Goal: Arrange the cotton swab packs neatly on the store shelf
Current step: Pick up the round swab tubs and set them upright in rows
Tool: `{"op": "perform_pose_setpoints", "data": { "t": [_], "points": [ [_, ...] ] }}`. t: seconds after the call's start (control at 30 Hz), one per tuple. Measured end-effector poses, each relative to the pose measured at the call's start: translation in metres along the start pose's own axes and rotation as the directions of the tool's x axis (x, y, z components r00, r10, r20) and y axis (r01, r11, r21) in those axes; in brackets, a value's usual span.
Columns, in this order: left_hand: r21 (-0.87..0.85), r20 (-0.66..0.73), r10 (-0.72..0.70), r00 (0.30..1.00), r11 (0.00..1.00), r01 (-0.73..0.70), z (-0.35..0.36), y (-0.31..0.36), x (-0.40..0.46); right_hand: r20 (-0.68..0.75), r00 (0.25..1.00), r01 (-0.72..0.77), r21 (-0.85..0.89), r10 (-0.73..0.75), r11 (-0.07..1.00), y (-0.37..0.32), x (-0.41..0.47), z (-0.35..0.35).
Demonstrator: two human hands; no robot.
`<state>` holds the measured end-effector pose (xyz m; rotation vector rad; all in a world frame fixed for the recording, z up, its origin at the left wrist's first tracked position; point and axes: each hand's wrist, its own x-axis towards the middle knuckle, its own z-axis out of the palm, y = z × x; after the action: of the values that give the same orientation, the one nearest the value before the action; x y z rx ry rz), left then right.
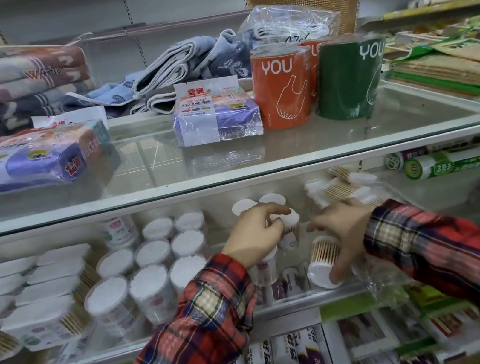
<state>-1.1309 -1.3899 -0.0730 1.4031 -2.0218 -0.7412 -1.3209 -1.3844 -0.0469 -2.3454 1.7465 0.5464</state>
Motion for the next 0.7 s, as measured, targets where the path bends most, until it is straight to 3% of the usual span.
{"op": "perform_pose_setpoints", "data": {
  "t": [0.23,0.37,0.53,0.7],
  "points": [
    [-0.144,-0.079,0.025,0.997,0.989,-0.036,0.007,0.012,-0.013,-0.070,0.998,0.004,-0.026,-0.005,1.000,0.006,0.015,0.022],
    [-0.294,-0.152,-0.038,0.988,0.956,-0.009,0.004,0.015,-0.021,-0.161,0.987,0.002,0.176,0.027,0.984,0.009,0.000,0.017],
    [-0.519,-0.126,-0.170,0.977,0.851,0.080,-0.005,0.016,-0.032,-0.309,0.946,0.271,0.589,-0.098,0.761,0.014,-0.025,0.014],
    [-0.514,-0.027,-0.265,0.964,0.831,0.214,-0.010,0.020,-0.041,-0.477,0.867,0.475,0.705,-0.144,0.527,0.004,-0.041,0.017]
  ]
}}
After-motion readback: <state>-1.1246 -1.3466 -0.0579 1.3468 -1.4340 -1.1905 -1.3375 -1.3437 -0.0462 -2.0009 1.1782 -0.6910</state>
